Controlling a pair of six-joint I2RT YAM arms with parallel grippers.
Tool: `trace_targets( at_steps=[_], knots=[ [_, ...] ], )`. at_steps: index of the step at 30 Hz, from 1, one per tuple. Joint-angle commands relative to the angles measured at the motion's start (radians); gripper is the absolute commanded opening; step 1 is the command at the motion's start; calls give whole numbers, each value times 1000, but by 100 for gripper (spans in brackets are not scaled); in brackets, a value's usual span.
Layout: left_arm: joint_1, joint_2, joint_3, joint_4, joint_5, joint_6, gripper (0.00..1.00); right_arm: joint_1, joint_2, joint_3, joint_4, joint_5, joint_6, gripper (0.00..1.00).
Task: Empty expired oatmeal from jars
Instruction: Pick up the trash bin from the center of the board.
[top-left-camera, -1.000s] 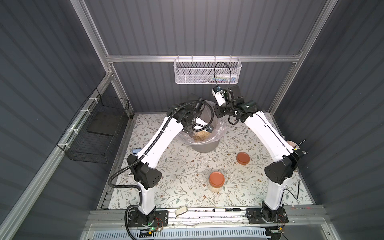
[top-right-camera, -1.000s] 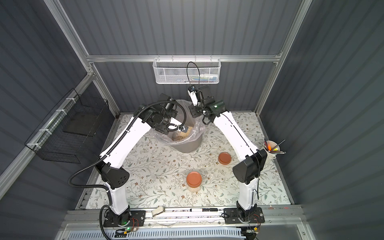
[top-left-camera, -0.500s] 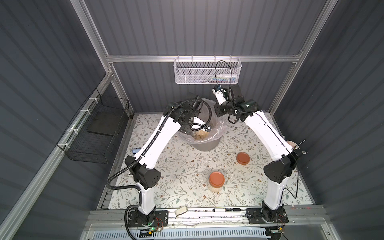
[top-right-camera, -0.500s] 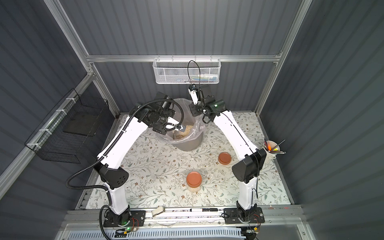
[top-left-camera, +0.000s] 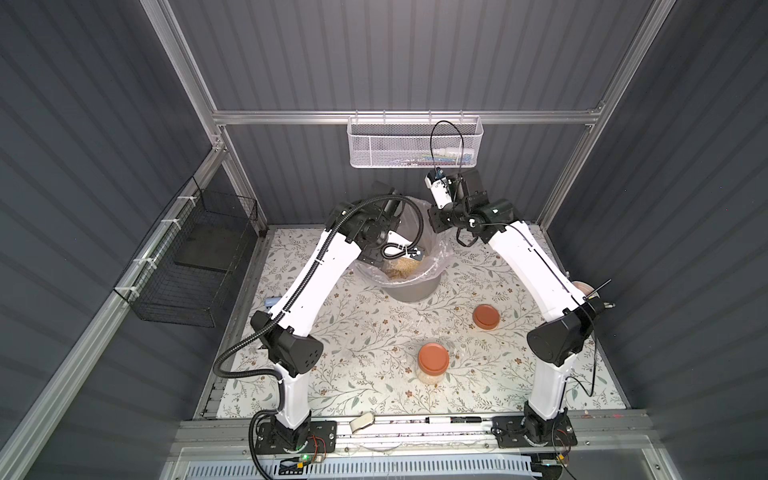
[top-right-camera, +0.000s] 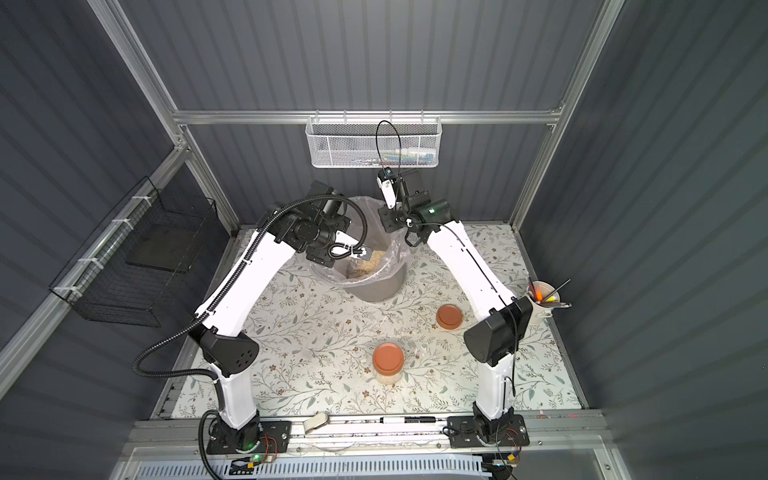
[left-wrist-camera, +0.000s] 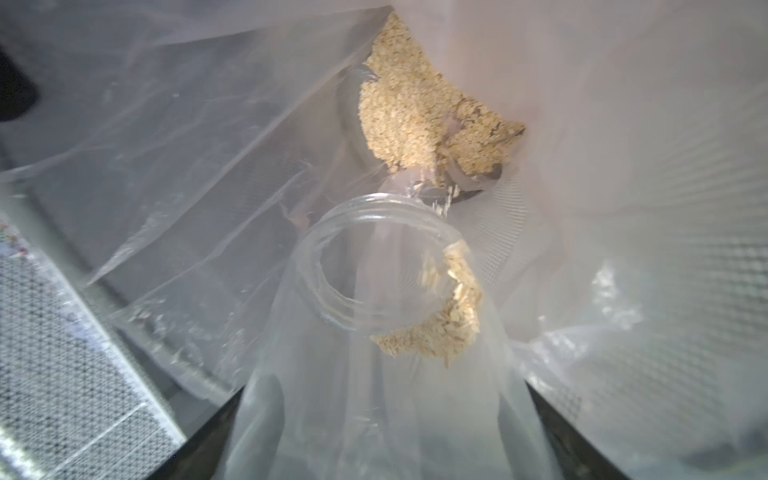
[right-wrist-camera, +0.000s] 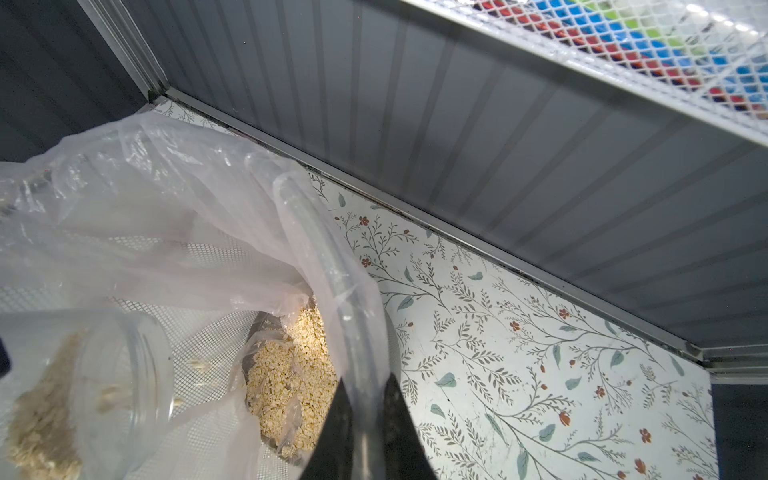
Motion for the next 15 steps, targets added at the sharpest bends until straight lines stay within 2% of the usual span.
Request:
trace_targets(
  at_steps=[1, 3, 4, 6, 8, 9, 12, 15],
  knots=[
    [11, 26, 50, -25, 0, -40, 0, -4, 12, 53, 68, -7, 5, 2],
    [13, 23, 133, -18, 14, -18, 0, -5, 4, 42, 75, -1, 1, 2],
    [14, 16, 126, -14, 58, -30, 0, -7, 2, 40, 81, -4, 6, 2],
    [14, 11, 18, -17, 149, -77, 0, -7, 6, 39, 98, -14, 21, 2],
    [16, 40, -38, -40, 81, -107, 0, -7, 17, 54, 90, -33, 31, 2],
    [30, 52, 3, -61, 40, -108, 0, -6, 22, 61, 78, -37, 27, 2],
    [87, 19, 160, -38, 103, -54, 0, -8, 10, 44, 75, -21, 14, 2],
    [94, -26, 101, 39, 127, -30, 0, -12, -4, 15, 114, -33, 35, 2]
  ],
)
